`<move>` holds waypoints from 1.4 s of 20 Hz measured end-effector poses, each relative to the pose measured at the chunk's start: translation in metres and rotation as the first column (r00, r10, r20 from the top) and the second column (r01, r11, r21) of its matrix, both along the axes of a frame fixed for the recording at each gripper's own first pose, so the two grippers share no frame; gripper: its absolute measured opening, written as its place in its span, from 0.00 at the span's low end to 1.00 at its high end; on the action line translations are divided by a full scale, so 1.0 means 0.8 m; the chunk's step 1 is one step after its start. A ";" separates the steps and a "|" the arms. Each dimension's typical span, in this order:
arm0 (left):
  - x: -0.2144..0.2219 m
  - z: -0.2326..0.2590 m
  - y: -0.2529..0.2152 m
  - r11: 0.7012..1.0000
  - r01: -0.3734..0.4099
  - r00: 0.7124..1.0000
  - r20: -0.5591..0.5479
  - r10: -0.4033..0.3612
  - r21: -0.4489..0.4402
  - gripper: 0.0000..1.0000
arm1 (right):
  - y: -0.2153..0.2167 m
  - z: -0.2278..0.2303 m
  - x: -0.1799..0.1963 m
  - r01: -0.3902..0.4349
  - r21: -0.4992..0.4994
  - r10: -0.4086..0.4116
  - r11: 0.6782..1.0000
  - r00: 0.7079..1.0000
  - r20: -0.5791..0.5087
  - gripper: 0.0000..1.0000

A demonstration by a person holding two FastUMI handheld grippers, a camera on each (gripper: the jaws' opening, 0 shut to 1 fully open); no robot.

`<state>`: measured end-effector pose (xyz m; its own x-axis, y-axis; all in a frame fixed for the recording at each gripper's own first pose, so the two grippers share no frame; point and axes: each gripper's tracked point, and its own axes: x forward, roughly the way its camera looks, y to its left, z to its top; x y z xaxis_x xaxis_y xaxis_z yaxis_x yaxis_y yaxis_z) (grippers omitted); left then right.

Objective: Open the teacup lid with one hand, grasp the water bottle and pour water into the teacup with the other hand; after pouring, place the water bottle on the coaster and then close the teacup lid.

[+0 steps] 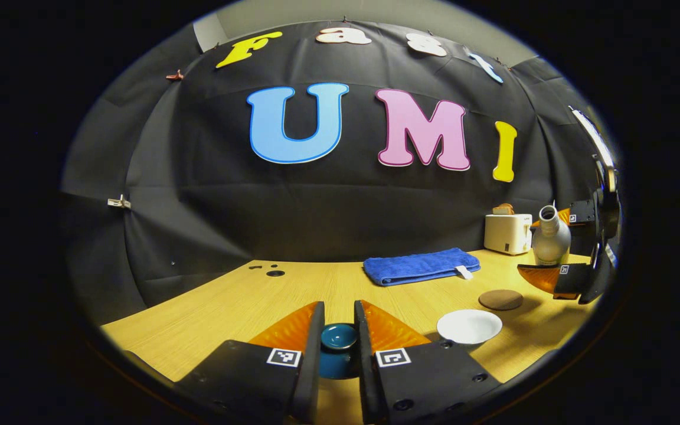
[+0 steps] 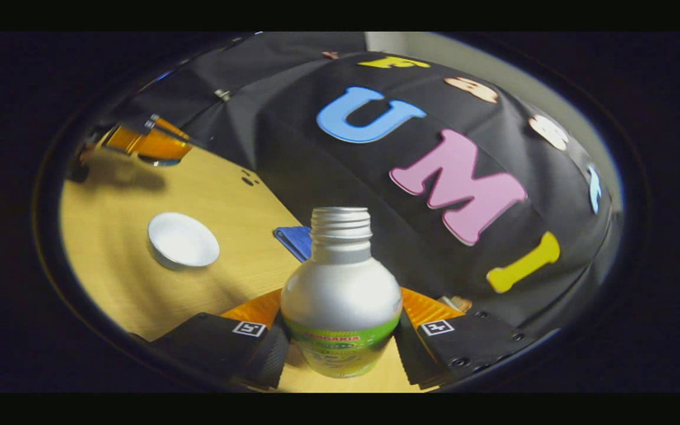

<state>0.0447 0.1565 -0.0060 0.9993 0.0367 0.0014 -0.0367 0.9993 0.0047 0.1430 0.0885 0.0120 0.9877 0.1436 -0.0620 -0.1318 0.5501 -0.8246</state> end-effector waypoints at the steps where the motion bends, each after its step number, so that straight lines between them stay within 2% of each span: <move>1: 0.000 0.000 0.001 1.000 0.006 1.000 -0.001 -0.006 0.000 0.34 | 0.003 -0.002 0.006 -0.004 -0.057 0.005 0.998 1.000 0.011 0.79; 5: 0.002 -0.001 0.007 1.000 0.018 1.000 -0.001 -0.018 -0.001 0.34 | 0.016 -0.011 0.016 -0.039 -0.210 0.046 0.977 0.999 0.029 0.79; 9: 0.001 -0.001 0.013 1.000 0.013 1.000 -0.002 -0.013 -0.002 0.34 | 0.039 -0.020 0.033 -0.071 -0.356 0.103 0.932 0.992 0.071 0.79; 12: 0.002 -0.001 0.013 1.000 0.015 1.000 -0.002 -0.015 -0.002 0.32 | 0.065 -0.035 0.036 -0.142 -0.449 0.188 0.882 0.980 0.061 0.79; 14: 0.001 0.000 0.012 1.000 0.015 1.000 -0.002 -0.015 -0.002 0.32 | 0.073 -0.034 0.040 -0.163 -0.506 0.225 0.847 0.972 0.064 0.76; 16: 0.001 -0.001 0.012 1.000 0.019 1.000 -0.003 -0.019 -0.003 0.32 | 0.074 -0.034 0.043 -0.165 -0.557 0.244 0.814 0.967 0.070 0.79; 17: 0.002 -0.001 0.011 1.000 0.020 1.000 -0.003 -0.020 -0.003 0.32 | 0.075 -0.033 0.043 -0.163 -0.577 0.252 0.801 0.965 0.076 0.76; 18: 0.002 0.000 0.011 1.000 0.020 1.000 -0.002 -0.020 -0.003 0.32 | 0.074 -0.036 0.041 -0.169 -0.596 0.262 0.785 0.962 0.072 0.82; 21: 0.002 -0.001 0.010 1.000 0.024 1.000 -0.002 -0.024 -0.003 0.32 | 0.070 -0.037 0.044 -0.167 -0.651 0.277 0.741 0.958 0.070 0.79; 25: 0.003 -0.001 0.010 1.000 0.024 1.000 -0.002 -0.024 -0.003 0.32 | 0.069 -0.039 0.045 -0.165 -0.691 0.294 0.704 0.953 0.072 0.79; 28: 0.002 -0.001 0.010 1.000 0.024 1.000 -0.002 -0.024 -0.003 0.32 | 0.076 -0.038 0.044 -0.165 -0.737 0.333 0.655 0.939 0.086 0.79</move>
<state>0.0465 0.1648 -0.0066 0.9999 0.0127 -0.0003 -0.0127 0.9999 0.0022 0.1782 0.1496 -0.0187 0.9224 0.3812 -0.0626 0.0345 -0.2425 -0.9695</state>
